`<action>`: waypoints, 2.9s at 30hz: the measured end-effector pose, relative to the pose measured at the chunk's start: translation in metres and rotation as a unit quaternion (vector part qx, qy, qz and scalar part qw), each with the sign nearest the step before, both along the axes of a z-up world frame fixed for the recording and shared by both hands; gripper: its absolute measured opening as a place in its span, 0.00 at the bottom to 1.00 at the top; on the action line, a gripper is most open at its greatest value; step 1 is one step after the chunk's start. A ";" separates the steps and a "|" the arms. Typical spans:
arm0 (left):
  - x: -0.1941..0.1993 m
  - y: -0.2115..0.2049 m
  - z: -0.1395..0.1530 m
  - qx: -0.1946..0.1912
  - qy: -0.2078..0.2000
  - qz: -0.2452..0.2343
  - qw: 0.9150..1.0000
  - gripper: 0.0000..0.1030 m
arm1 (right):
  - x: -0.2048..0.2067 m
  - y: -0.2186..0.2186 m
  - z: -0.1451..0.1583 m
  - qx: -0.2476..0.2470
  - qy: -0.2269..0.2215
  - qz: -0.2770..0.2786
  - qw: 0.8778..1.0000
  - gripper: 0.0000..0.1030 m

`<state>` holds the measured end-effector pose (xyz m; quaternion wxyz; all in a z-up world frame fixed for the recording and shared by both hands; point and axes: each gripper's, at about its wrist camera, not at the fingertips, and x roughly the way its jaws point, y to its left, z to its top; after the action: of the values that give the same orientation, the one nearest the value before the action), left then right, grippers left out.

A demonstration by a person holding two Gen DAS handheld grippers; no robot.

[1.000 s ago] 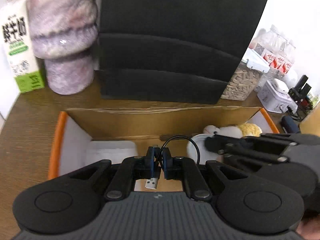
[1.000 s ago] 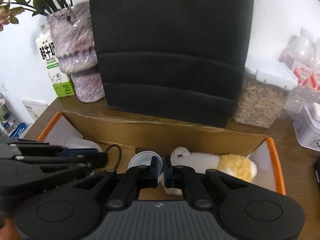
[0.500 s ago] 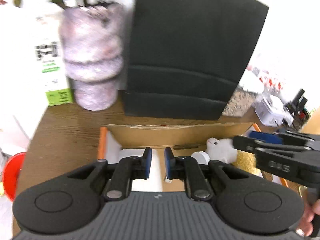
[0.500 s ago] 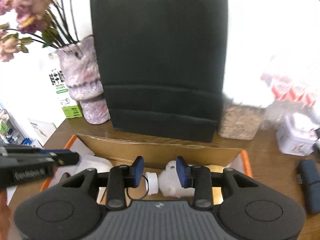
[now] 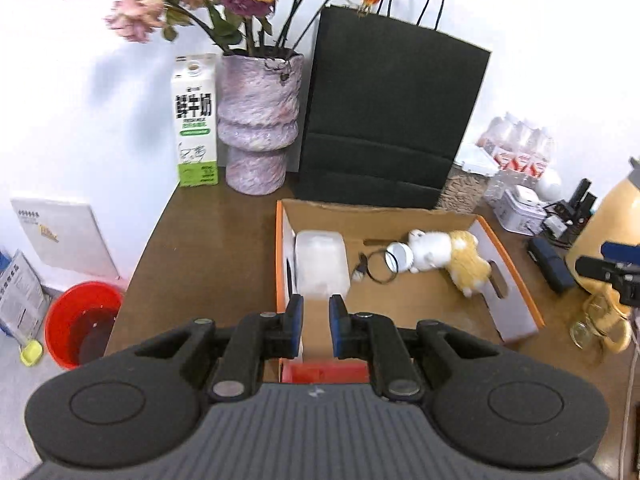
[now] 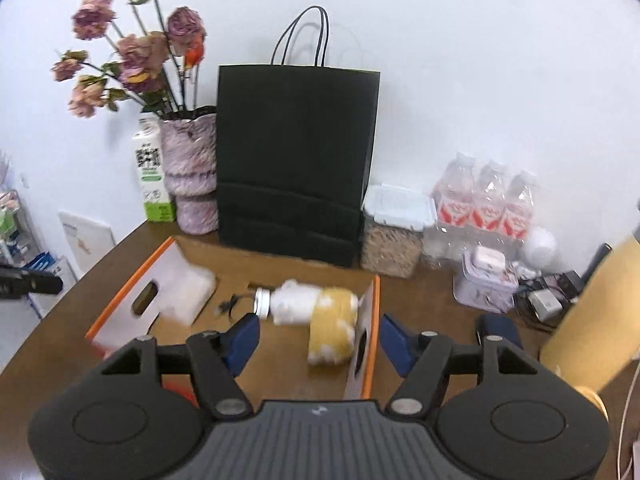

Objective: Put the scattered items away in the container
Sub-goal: 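Withdraw both tools from the box toward the remaining items, then grasp the clear plastic bag with left tool while right tool grasps the red-green decoration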

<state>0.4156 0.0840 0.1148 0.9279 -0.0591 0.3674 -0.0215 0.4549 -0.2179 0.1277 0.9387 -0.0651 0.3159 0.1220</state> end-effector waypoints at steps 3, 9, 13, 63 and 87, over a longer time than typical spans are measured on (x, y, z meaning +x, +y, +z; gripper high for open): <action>-0.043 -0.007 0.006 0.001 -0.021 -0.022 1.000 0.13 | -0.041 -0.011 0.001 0.019 -0.006 0.013 1.000 0.71; -0.132 -0.024 0.001 -0.032 -0.048 -0.085 0.995 0.21 | -0.122 -0.017 -0.010 0.067 -0.012 0.053 0.996 0.77; -0.186 -0.029 -0.012 -0.021 -0.083 -0.097 0.992 0.21 | -0.176 -0.023 -0.029 0.092 -0.013 0.067 0.993 0.82; -0.154 -0.098 -0.148 0.047 -0.097 -0.063 0.992 0.29 | -0.226 0.026 -0.154 0.063 -0.024 -0.026 0.997 0.87; -0.214 0.006 -0.103 -0.173 -0.208 -0.054 0.961 0.20 | -0.134 0.100 -0.151 0.030 -0.020 0.035 0.999 0.34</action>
<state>0.2021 0.0898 0.0121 0.9569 -0.1932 0.1600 -0.1462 0.3209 -0.1177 -0.0237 0.9414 -0.0509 0.2907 0.1631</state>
